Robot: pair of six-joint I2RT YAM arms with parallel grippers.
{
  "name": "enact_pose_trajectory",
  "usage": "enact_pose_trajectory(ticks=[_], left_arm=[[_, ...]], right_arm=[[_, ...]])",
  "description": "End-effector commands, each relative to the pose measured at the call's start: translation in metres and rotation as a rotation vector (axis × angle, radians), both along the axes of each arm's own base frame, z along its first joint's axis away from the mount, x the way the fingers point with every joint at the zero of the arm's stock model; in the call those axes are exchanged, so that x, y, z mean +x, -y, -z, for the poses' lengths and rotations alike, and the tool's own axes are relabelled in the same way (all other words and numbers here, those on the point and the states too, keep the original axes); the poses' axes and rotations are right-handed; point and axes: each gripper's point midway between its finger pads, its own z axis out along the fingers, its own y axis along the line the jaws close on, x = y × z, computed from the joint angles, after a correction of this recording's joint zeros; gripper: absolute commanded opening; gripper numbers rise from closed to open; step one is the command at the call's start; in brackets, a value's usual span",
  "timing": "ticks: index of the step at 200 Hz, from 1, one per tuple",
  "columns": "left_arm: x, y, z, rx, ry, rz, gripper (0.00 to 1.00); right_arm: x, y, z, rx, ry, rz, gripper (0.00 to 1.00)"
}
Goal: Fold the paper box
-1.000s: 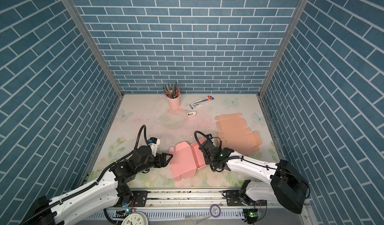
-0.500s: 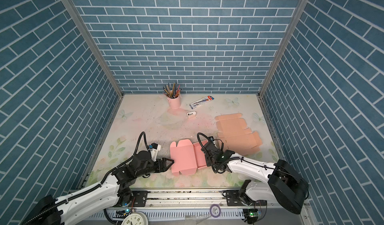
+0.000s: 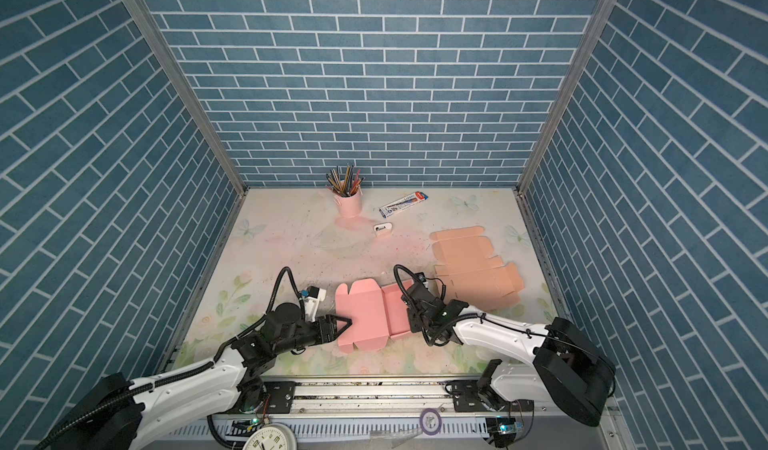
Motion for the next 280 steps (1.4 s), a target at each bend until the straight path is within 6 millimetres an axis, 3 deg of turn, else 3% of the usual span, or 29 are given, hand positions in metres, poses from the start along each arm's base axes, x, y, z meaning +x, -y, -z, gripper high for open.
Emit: enact_pose_trajectory(ticks=[1, 27, 108, 157, 193, 280], left_arm=[[0.012, 0.008, -0.022, -0.047, 0.055, -0.009, 0.46], [0.016, 0.010, -0.024, -0.041, 0.059, -0.015, 0.41], [0.022, 0.009, -0.026, 0.004, 0.075, -0.029, 0.16], [0.024, 0.013, -0.035, 0.006, 0.107, -0.006, 0.08], [0.028, 0.015, -0.042, 0.059, 0.138, 0.021, 0.04], [0.028, 0.023, -0.067, 0.193, 0.256, 0.168, 0.00]], right_arm=[[-0.003, -0.002, 0.004, 0.010, -0.015, 0.006, 0.25], [-0.003, -0.003, -0.001, 0.021, -0.006, 0.002, 0.27], [-0.005, -0.004, -0.016, 0.060, 0.018, 0.000, 0.47], [-0.010, 0.020, -0.033, -0.034, 0.050, 0.041, 0.51], [-0.021, -0.002, -0.071, 0.029, 0.179, -0.092, 0.55], [-0.021, -0.049, -0.106, 0.062, 0.311, -0.290, 0.57]])
